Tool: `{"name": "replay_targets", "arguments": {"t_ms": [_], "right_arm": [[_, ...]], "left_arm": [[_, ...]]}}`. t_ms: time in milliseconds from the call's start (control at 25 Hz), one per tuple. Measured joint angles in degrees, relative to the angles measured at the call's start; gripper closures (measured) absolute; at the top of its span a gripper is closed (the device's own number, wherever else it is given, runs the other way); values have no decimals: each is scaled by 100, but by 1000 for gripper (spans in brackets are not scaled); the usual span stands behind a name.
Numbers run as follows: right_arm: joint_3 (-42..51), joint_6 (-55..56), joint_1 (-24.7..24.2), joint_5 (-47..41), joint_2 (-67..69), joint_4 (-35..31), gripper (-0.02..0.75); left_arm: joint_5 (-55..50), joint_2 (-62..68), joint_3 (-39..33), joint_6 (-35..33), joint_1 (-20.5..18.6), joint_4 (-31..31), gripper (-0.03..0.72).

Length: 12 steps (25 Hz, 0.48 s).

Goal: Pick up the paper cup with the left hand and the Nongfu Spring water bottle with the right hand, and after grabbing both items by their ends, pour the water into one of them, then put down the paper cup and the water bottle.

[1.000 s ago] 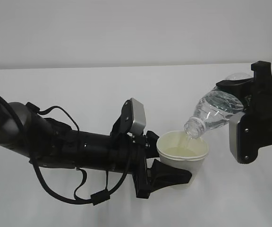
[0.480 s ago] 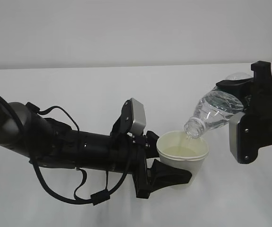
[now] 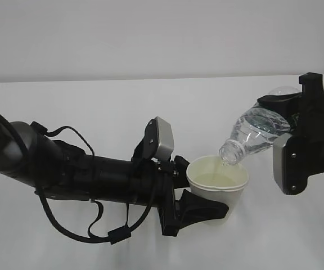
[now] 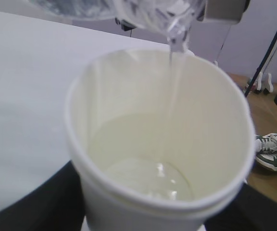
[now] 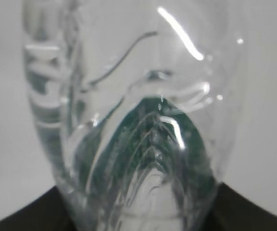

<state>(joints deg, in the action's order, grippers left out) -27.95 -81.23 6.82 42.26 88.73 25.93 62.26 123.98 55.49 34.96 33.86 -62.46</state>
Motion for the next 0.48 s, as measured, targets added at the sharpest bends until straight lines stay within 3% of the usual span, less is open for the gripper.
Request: {"name": "replay_targets", "arguments": {"t_ms": [480], "right_arm": [[0,0,0,26,0,0,382]], "left_arm": [[0,0,0,0,0,0,211]]}}
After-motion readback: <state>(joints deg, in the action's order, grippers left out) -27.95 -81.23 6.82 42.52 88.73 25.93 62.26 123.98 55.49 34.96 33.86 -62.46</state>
